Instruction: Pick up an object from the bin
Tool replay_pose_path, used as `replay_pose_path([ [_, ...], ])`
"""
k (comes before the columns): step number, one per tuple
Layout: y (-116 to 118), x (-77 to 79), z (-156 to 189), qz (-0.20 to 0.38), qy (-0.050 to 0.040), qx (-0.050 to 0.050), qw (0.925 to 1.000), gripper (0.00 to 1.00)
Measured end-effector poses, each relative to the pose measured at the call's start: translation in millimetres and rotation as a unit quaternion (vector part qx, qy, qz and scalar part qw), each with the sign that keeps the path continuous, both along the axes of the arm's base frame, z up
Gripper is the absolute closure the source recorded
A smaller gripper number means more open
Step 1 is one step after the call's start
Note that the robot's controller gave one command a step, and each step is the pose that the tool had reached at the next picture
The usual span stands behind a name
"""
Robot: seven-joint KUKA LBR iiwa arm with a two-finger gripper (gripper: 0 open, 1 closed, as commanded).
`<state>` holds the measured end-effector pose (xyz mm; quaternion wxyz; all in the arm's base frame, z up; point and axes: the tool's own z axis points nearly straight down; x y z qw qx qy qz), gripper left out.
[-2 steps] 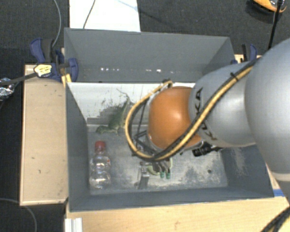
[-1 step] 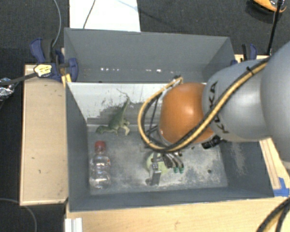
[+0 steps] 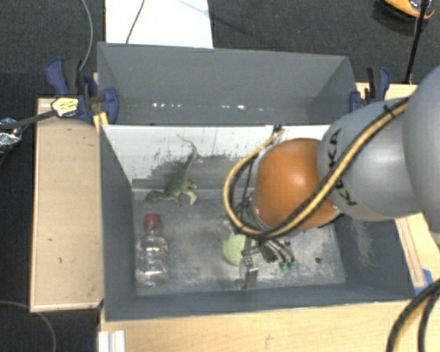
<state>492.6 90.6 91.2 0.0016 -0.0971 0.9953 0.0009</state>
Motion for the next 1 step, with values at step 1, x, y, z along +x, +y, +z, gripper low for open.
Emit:
replay_pose_path([
  [1, -32.6, 34.7, -2.0, -0.02, 0.003, 0.0, 0.9998, 0.0],
])
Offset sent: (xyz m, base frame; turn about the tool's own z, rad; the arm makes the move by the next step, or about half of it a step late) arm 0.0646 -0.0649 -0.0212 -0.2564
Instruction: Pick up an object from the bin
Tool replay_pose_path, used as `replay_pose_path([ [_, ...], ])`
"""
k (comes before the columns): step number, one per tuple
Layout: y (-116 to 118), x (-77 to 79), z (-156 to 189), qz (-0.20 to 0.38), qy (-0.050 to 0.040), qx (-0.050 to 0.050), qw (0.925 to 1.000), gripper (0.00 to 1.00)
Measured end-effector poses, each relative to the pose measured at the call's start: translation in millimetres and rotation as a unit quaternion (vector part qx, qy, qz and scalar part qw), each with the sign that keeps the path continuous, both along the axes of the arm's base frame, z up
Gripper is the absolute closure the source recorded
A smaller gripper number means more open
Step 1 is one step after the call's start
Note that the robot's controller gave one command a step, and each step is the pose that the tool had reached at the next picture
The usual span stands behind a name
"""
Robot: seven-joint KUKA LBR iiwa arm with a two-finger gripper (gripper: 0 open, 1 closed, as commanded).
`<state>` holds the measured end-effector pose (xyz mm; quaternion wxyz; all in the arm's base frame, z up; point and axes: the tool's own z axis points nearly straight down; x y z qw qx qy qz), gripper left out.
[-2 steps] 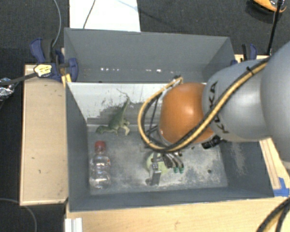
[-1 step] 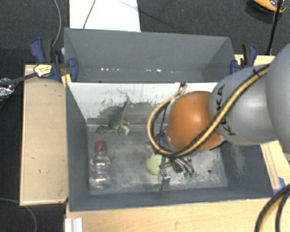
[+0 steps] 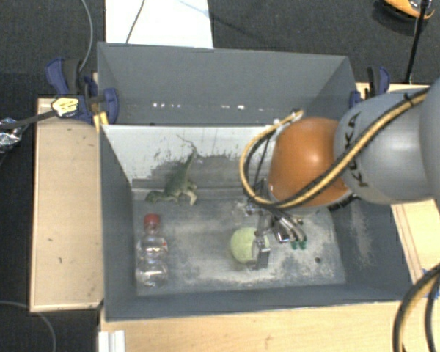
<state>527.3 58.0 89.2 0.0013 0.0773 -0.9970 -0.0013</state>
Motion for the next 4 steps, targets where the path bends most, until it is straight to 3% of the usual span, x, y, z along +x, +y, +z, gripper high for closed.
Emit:
replay_pose_path([
  [1, -32.0, 30.8, -18.6, 0.145, -0.0053, 0.0, 0.9894, 1.0],
  [2, -32.0, 30.8, -18.6, 0.143, -0.005, 0.001, 0.9898, 0.0],
  [4, -28.3, 32.7, -18.6, 0.157, -0.0063, 0.0, 0.9876, 0.0],
])
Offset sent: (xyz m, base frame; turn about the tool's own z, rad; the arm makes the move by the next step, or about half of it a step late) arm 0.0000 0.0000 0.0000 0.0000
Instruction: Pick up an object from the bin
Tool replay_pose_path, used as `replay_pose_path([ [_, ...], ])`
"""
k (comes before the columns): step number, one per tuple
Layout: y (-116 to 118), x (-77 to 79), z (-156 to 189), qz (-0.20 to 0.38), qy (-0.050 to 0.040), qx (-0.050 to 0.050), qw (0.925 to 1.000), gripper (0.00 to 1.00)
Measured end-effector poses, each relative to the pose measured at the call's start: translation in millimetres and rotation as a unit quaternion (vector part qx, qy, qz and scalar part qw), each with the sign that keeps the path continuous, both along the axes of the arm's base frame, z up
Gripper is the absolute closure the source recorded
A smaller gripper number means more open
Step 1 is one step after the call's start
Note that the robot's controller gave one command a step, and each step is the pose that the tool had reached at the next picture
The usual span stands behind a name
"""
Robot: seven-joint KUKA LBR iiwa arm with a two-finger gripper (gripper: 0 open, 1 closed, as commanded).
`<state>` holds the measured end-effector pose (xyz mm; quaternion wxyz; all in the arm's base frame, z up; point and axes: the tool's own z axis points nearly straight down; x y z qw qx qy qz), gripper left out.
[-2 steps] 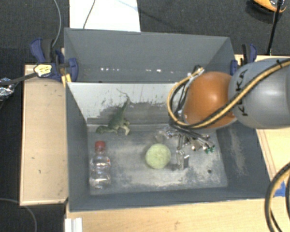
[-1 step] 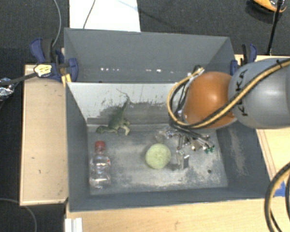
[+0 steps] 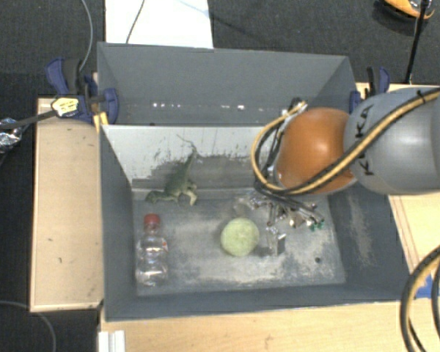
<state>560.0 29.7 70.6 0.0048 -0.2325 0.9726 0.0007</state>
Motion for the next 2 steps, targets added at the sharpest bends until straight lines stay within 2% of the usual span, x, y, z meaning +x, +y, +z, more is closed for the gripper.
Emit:
replay_pose_path([
  [1, 38.3, 2.5, -0.1, 0.17, -0.002, 0.0, 0.9855, 1.0],
  [2, 38.4, 2.5, -0.1, 0.169, -0.0018, 0.0, 0.9857, 1.0],
])
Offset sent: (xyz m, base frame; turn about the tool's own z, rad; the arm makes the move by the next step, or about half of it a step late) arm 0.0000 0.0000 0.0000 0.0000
